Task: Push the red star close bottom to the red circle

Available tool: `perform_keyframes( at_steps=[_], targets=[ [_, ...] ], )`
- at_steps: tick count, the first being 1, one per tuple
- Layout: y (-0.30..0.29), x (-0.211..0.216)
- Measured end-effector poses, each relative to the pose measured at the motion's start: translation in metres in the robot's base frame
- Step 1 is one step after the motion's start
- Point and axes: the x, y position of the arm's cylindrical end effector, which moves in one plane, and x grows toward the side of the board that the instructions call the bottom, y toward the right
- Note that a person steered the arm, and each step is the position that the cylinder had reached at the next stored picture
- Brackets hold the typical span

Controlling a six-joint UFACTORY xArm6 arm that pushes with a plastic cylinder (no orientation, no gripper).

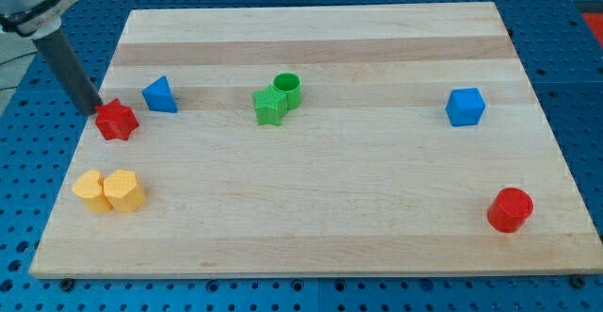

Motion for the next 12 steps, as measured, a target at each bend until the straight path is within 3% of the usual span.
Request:
perform_keyframes(
  at_steps=[1,2,4,5,6,8,9,10,11,12],
  targets=[
    [0.032,0.021],
    [0.108,0.023],
    [0.221,0.079],
    [0.319,0.093],
    [0.365,0.108],
    [0.319,0.136],
    [0.266,0.136],
    [0.270,0.162],
    [0.365,0.162],
    [0.390,0.165]
  ],
)
